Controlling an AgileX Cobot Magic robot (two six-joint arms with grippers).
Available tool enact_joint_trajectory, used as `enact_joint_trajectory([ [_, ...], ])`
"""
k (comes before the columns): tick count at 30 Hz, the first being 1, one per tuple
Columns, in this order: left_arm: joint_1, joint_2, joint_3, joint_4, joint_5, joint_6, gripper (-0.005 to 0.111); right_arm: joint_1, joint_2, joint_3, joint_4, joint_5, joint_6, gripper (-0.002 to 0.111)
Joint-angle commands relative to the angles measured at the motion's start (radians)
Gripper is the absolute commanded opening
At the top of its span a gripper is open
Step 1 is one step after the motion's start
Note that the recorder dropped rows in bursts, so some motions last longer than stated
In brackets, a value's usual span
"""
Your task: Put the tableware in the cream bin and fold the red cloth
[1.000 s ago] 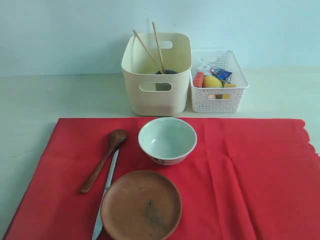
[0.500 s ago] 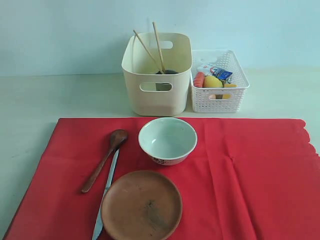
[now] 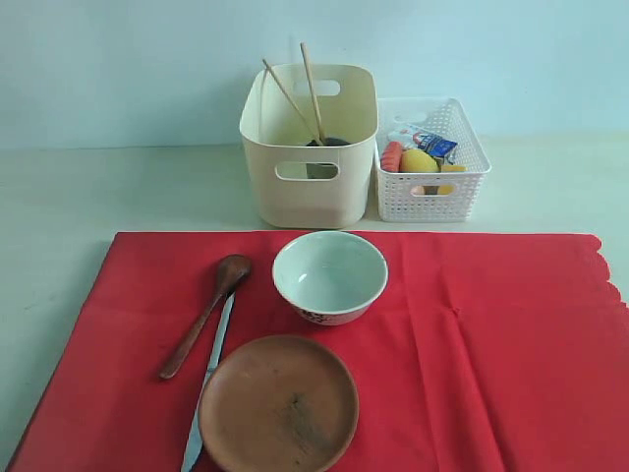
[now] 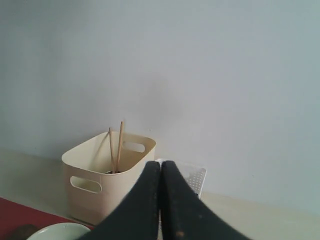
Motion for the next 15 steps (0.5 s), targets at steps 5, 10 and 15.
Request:
enact_joint_trajectory([
  [5,0.003,-0.006,0.003,0.001,-0.007,0.000,0.000,-0.004,-0.055,0.003,-0.007,-0.039,-0.008,0.000],
  [10,0.003,-0.006,0.003,0.001,-0.007,0.000,0.000,-0.004,-0.092,0.003,-0.007,0.023,-0.008,0.000],
  [15,0.003,-0.006,0.003,0.001,-0.007,0.000,0.000,-0.004,-0.095,0.003,-0.007,0.040,-0.008,0.000],
])
